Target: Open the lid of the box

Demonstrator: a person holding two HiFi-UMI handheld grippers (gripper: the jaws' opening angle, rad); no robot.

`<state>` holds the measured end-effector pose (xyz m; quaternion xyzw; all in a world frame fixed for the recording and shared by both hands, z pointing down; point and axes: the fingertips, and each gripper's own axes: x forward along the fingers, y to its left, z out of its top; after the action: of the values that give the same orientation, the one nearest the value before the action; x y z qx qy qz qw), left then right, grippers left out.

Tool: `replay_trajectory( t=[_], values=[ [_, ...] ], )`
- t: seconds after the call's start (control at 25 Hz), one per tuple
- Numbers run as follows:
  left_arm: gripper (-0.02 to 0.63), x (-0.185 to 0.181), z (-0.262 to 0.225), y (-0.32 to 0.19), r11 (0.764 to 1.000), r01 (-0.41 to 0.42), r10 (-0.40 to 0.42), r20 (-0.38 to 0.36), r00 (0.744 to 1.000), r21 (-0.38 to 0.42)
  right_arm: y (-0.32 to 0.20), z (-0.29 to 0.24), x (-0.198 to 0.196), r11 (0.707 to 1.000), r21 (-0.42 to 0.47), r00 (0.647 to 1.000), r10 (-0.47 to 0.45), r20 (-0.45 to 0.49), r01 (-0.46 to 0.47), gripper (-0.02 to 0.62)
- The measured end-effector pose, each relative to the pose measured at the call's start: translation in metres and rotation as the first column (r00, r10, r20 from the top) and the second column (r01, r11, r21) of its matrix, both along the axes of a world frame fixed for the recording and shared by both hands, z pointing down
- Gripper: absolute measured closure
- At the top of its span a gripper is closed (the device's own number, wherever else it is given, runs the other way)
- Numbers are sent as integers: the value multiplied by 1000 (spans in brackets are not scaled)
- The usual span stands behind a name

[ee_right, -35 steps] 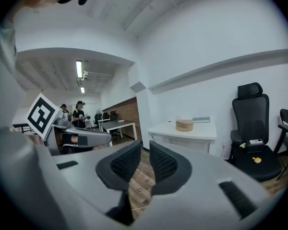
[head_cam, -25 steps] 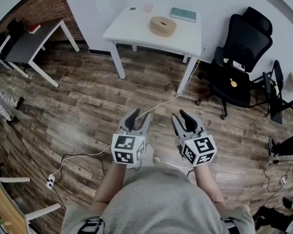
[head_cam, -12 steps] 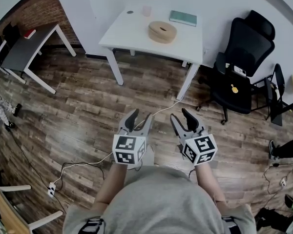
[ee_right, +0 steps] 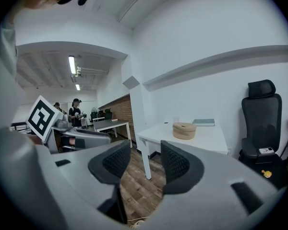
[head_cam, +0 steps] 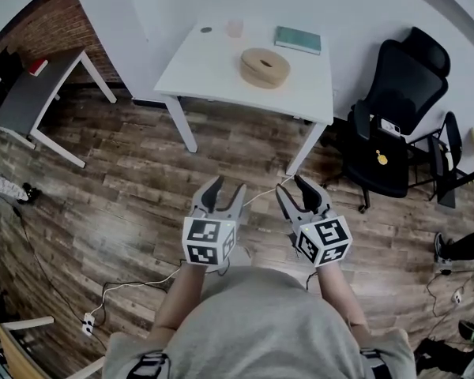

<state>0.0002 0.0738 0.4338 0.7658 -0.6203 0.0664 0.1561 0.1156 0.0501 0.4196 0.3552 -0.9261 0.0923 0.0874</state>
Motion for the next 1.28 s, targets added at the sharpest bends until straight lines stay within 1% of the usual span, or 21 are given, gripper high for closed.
replay_trajectory(
  t=[0.36,0.68,1.04,1.28],
  values=[
    [408,-51,-3,-69,1000,-23,23,3,1000,-6,-67,-5,-47,999,-5,999,35,-4,-35,399],
    [408,-86,-3,-128,999,-55,55,2,999,-1,-124,-6,-85,998,6,998,59,-12,-59,400],
    [410,-119,5,-184,996,-93,93,-4,996,-8,-179,-3,-121,996,16,996,88,-15,-88,400],
    [410,-128,14,-210,993,-114,114,-23,993,-29,-206,2,-129,994,13,994,108,-32,-108,399]
  ],
)
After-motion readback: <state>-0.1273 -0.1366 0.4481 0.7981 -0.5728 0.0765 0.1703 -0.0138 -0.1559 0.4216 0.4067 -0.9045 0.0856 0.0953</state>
